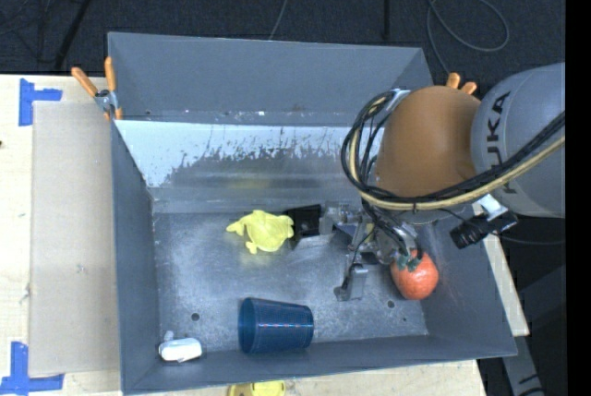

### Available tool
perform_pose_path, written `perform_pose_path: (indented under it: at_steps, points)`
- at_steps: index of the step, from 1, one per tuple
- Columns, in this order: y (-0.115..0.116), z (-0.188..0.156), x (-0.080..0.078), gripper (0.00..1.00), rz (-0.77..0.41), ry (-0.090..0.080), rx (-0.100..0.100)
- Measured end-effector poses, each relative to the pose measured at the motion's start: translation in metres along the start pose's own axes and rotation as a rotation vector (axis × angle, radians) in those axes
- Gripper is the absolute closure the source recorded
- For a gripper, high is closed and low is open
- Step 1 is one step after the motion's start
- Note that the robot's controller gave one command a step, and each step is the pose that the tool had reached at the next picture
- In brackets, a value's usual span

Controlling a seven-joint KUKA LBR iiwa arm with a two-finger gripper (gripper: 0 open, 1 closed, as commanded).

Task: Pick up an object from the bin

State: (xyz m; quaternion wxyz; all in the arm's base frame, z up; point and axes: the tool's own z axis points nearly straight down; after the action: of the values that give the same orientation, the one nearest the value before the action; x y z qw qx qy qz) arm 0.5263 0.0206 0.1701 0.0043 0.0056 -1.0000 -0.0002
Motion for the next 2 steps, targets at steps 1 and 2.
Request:
perform_pose_path:
  at_steps: [1, 2]
  points:
    - [0.0, -0.004, -0.001, 0.0, 0.001, -0.007, 0.0]
    - [0.015, 0.031, -0.044, 0.0, -0.006, -0.016, 0.0]
